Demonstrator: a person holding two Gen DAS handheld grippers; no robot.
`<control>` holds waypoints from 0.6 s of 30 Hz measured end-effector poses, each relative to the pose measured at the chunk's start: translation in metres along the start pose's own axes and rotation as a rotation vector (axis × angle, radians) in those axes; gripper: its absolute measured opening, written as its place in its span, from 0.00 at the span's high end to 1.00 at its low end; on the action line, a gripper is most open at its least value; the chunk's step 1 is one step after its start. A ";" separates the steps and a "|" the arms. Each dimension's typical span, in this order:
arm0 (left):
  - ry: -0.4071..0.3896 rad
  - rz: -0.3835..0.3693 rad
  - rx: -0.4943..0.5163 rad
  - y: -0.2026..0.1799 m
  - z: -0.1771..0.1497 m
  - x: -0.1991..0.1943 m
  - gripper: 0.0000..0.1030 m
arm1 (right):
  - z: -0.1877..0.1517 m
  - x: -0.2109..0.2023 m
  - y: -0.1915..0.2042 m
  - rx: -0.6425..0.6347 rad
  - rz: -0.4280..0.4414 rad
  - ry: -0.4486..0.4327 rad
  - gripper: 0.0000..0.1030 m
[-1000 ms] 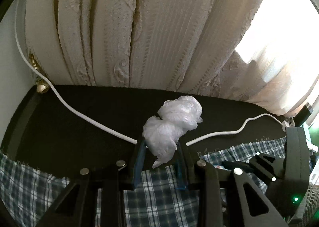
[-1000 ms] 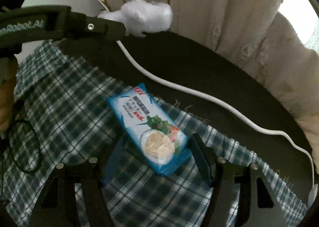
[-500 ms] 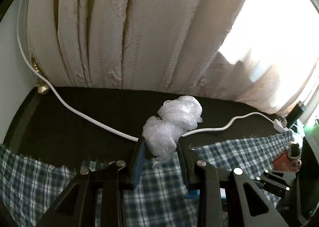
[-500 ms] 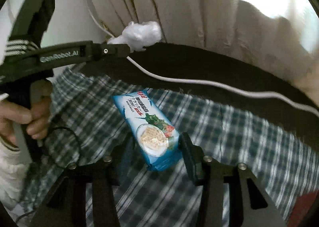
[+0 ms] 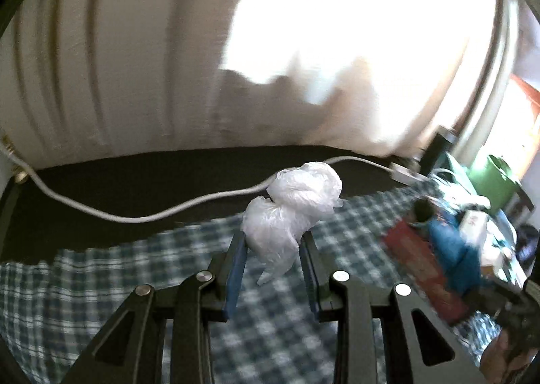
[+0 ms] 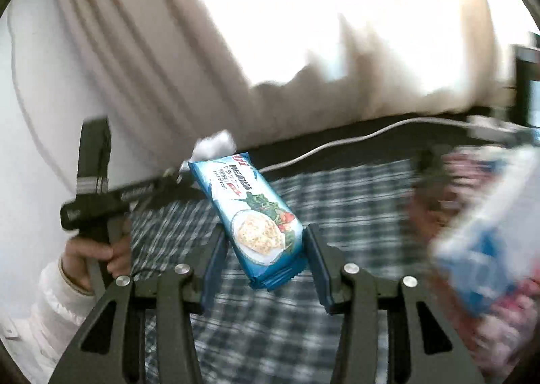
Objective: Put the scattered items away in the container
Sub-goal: 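Carry the plastic bag and cracker packet over the red box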
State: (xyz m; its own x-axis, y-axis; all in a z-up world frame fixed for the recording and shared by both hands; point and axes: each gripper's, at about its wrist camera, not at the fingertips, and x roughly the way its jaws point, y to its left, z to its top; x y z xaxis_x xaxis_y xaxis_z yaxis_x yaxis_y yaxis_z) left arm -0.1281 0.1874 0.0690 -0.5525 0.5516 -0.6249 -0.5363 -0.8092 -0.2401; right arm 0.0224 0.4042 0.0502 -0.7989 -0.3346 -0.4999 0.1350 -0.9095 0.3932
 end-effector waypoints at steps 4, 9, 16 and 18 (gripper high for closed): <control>0.012 -0.087 0.041 -0.052 -0.002 0.005 0.68 | -0.015 -0.067 -0.044 0.109 -0.098 -0.106 0.51; 0.044 -0.178 0.102 -0.115 0.000 0.026 0.68 | -0.036 -0.130 -0.092 0.238 -0.203 -0.189 0.51; 0.085 -0.304 0.166 -0.202 0.014 0.068 0.68 | -0.053 -0.145 -0.127 0.365 -0.226 -0.212 0.51; 0.103 -0.320 0.165 -0.215 0.018 0.082 0.68 | -0.056 -0.147 -0.132 0.386 -0.219 -0.223 0.51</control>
State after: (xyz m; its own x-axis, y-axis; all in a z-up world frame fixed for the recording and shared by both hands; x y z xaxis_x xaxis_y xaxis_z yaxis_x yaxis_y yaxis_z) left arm -0.0699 0.4109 0.0829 -0.2774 0.7414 -0.6110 -0.7716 -0.5508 -0.3181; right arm 0.1542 0.5596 0.0287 -0.8956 -0.0463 -0.4424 -0.2439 -0.7805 0.5756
